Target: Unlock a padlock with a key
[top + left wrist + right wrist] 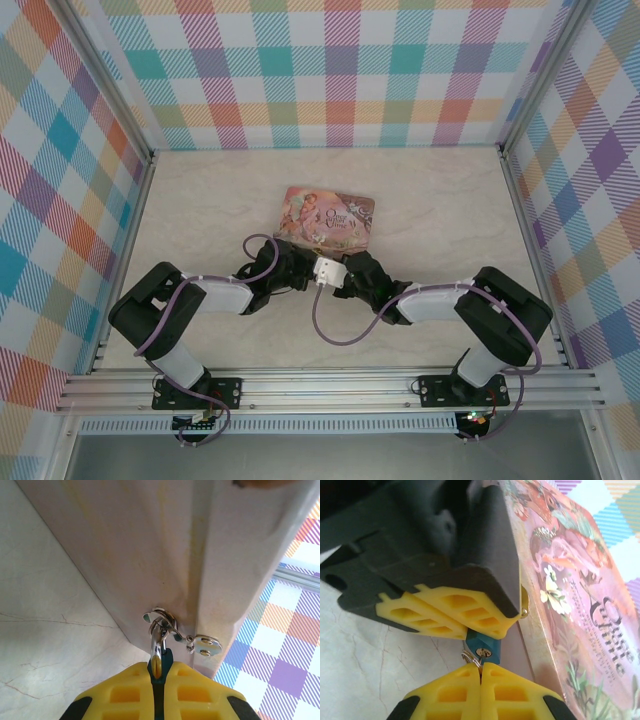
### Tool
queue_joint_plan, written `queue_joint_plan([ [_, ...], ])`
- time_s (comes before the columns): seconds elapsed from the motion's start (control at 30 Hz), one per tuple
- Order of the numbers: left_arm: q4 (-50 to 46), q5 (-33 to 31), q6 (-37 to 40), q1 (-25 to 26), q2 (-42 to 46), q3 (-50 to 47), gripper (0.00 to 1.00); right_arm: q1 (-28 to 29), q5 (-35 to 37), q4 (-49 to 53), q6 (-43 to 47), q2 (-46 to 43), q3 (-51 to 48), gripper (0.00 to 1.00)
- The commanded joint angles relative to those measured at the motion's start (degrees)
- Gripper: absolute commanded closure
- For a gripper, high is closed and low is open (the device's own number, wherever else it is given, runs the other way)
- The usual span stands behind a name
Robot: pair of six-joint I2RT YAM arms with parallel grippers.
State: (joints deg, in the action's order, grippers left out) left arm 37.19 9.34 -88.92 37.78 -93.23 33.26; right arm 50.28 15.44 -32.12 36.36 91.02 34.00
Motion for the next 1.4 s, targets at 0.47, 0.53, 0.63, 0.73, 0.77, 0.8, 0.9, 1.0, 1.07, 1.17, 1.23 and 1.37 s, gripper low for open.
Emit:
queue_joint_plan([
  [0.47, 3.37, 0.22, -0.37, 0.13, 1.70, 0.85, 1.00, 0.04, -13.42, -2.67, -41.87, 3.13, 2.86, 1.00],
  [0.53, 3.37, 0.15, -0.32, 0.15, 1.65, 0.84, 1.00, -0.18, -14.15, -2.33, -42.19, 2.81, 2.68, 1.00],
  [0.63, 3.32, 0.08, -0.13, 0.16, 1.58, 0.85, 1.00, -0.27, -15.13, -1.31, -42.55, 2.12, 2.65, 1.00],
  [0.73, 3.08, 0.05, 0.14, 0.10, 1.56, 0.85, 1.00, -0.75, -15.67, -0.64, -43.68, 1.33, 2.08, 1.00],
  [0.77, 2.94, -0.03, 0.22, 0.15, 1.56, 0.81, 1.00, -1.10, -16.31, -0.41, -44.34, 0.86, 1.85, 1.00],
  [0.8, 2.98, -0.11, 0.24, 0.15, 1.56, 0.67, 1.00, -1.52, -17.08, -0.35, -44.95, 0.41, 1.54, 1.00],
  [0.9, 2.90, -0.29, 0.41, 0.12, 1.60, 0.58, 1.00, -2.73, -20.06, 0.36, -45.88, -0.85, 0.86, 0.97],
  [1.0, 2.32, -0.51, 1.30, 0.10, 1.72, 0.56, 1.00, -3.24, -21.80, 3.42, -43.88, -2.71, 0.59, 0.77],
  [1.07, 0.98, -0.80, 2.68, 0.01, 1.93, 0.46, 1.00, -3.88, -21.95, 5.07, -42.10, -4.67, -0.43, 0.65],
  [1.17, -2.45, -1.55, 5.95, -0.07, 2.50, 0.50, 1.00, -6.70, -24.48, 6.09, -41.60, -8.90, -3.30, 0.51],
  [1.23, -4.38, -1.67, 8.31, -0.24, 2.70, 0.57, 1.00, -8.93, -25.05, 8.37, -42.27, -11.88, -4.27, 0.46],
  [1.37, -6.99, -2.02, 11.87, -0.43, 1.64, 0.28, 1.00, -13.30, -24.85, 14.62, -44.93, -16.30, -3.97, 0.43],
])
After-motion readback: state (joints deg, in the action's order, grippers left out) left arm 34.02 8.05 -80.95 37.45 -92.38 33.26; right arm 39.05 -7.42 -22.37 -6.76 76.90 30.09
